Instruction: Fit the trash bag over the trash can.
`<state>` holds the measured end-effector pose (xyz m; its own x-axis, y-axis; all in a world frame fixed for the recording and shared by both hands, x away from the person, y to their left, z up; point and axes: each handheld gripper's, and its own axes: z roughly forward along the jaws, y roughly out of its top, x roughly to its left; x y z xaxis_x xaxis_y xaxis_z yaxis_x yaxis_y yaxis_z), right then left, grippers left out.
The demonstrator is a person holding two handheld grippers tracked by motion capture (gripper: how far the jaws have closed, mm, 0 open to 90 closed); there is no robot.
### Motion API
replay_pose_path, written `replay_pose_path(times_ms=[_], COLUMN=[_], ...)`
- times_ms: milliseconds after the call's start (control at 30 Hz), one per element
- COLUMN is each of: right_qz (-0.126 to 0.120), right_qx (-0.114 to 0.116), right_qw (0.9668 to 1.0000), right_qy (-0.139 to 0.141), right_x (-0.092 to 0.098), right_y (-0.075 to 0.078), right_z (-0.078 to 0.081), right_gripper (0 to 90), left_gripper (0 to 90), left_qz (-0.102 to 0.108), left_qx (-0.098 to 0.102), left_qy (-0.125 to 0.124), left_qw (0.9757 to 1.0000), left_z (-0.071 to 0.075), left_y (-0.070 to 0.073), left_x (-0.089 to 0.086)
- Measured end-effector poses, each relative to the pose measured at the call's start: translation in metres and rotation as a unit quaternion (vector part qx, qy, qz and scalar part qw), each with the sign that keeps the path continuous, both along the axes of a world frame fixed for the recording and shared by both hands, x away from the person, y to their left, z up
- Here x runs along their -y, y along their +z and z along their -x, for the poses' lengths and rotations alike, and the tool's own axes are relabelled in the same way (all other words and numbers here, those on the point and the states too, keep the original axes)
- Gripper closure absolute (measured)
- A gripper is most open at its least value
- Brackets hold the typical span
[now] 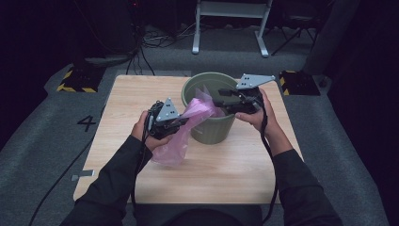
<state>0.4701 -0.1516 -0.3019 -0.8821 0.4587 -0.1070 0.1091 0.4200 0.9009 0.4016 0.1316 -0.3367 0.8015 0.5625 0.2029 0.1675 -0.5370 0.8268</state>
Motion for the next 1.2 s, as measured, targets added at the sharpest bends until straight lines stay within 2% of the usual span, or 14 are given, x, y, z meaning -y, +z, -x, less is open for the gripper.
replay_pose_path(times_ms=[100,133,200,400,567,667,767,800,900,1000,1033,1100,1167,1200], right_qz=[-0.008,-0.008,0.005,0.013,0.043,0.051,0.055,0.053,0.049,0.045,0.043,0.038,0.035,0.037], right_qx=[0.010,0.010,0.013,0.018,0.029,0.031,0.027,0.025,0.019,0.011,0.008,0.003,-0.001,-0.004], right_qw=[0.9993,0.9993,0.9983,0.9975,0.9956,0.9953,0.9959,0.9962,0.9976,0.9985,0.9989,0.9993,0.9994,0.9991], right_qy=[0.036,0.036,0.057,0.067,0.079,0.076,0.067,0.064,0.045,0.027,0.019,0.002,-0.003,-0.019], right_x=[-0.002,-0.002,-0.006,-0.011,-0.016,-0.017,-0.016,-0.015,-0.012,-0.008,-0.006,-0.002,-0.001,0.003], right_y=[0.001,0.001,-0.002,-0.005,-0.008,-0.011,-0.014,-0.015,-0.016,-0.018,-0.018,-0.019,-0.019,-0.020], right_z=[0.007,0.007,0.012,0.015,0.016,0.015,0.012,0.011,0.007,0.003,0.001,-0.003,-0.004,-0.008], right_gripper=[36.5,36.5,28.4,29.4,69.9,84.4,88.8,89.1,89.5,89.7,89.7,89.7,89.7,89.6], left_gripper=[81.6,81.0,81.0,83.0,83.8,83.1,78.1,74.7,54.5,38.8,35.8,29.9,29.1,29.4], left_qz=[0.006,0.006,0.006,0.010,0.003,0.001,0.005,0.018,0.028,0.043,0.052,0.045,0.048,0.053], left_qx=[-0.003,-0.003,-0.008,-0.010,-0.010,-0.010,-0.010,-0.012,-0.018,-0.020,-0.022,-0.023,-0.025,-0.028], left_qy=[0.003,0.003,0.000,-0.001,-0.007,-0.009,-0.016,-0.028,-0.034,-0.024,-0.021,-0.012,-0.012,-0.013], left_qw=[1.0000,1.0000,1.0000,0.9999,0.9999,0.9999,0.9998,0.9994,0.9989,0.9986,0.9982,0.9986,0.9985,0.9981], left_z=[-0.003,-0.003,-0.006,-0.010,-0.013,-0.014,-0.014,-0.014,-0.012,-0.008,-0.006,-0.003,-0.001,0.002], left_y=[0.001,0.001,0.004,0.009,0.012,0.012,0.012,0.012,0.013,0.013,0.012,0.011,0.010,0.008], left_x=[0.001,0.001,0.002,0.007,0.014,0.016,0.015,0.014,0.010,0.003,0.001,-0.003,-0.006,-0.011])
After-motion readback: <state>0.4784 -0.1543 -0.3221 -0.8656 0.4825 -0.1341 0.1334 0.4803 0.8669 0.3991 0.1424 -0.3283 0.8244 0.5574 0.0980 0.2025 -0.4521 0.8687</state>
